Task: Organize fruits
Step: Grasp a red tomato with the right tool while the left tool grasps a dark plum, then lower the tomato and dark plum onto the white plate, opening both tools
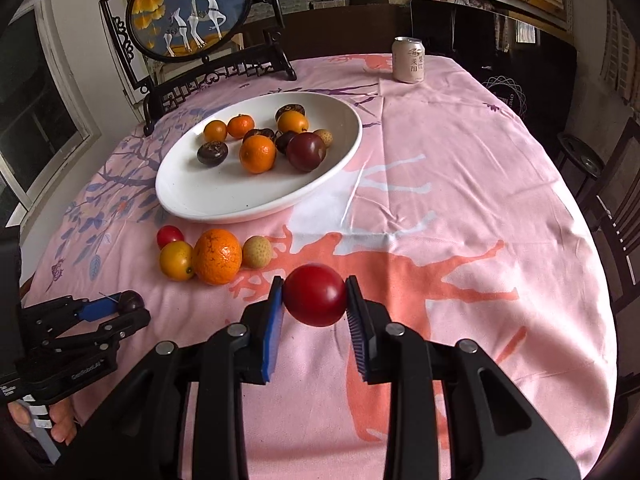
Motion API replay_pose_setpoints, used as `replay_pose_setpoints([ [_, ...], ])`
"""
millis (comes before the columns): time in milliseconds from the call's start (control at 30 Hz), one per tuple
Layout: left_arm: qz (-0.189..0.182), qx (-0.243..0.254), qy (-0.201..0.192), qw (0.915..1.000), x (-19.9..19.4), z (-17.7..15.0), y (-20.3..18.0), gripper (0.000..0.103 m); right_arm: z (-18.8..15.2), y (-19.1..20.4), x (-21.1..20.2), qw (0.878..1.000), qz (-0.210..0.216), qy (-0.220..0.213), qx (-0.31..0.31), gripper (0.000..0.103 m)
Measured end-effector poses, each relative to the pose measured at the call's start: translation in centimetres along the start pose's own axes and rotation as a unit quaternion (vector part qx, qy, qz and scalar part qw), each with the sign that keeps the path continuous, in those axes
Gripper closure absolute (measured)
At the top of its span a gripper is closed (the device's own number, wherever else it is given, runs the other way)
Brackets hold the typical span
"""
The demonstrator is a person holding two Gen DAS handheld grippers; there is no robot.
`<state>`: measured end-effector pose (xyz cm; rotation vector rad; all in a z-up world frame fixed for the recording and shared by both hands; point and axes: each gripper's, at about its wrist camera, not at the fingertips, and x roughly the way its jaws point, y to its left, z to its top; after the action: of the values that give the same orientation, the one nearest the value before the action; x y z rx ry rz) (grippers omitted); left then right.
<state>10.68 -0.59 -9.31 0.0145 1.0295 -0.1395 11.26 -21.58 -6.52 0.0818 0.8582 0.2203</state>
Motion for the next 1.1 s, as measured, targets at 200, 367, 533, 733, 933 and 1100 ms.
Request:
replay_pose_setpoints([
  [200,-0.015,-0.016,-0.006,0.9997,-0.3,0.0,0.4,0.076,-0.3,-0.2,-0.2,1.000,0.013,0.004,0.007,0.072],
  [367,-0.025,-0.028,-0.020,0.9991,-1.7,0.1,1.0,0.076,-0.3,0.5,-0.5,1.000,0.018,-0.001,0.002,0.072],
  [533,-0.033,-0.033,-0.032,0.9984,-3.0,0.4,1.4,0.076,-0.3,1.0,-0.4,1.000,0.021,0.000,-0.001,0.072],
  [733,-0.034,-0.039,-0.036,0.9980,-3.5,1.4,1.9,0.075,0.0,1.6,-0.2,1.000,0.026,0.005,-0.009,0.072],
  [933,-0.021,-0.009,-0.045,0.9987,-3.9,6.2,2.1,0.075,2.9,3.2,0.6,0.998,0.035,0.009,-0.043,0.072],
  [1100,-0.016,-0.012,-0.035,0.9992,-0.8,14.8,2.4,0.075,8.8,5.4,2.6,0.995,0.025,-0.026,-0.093,0.072],
])
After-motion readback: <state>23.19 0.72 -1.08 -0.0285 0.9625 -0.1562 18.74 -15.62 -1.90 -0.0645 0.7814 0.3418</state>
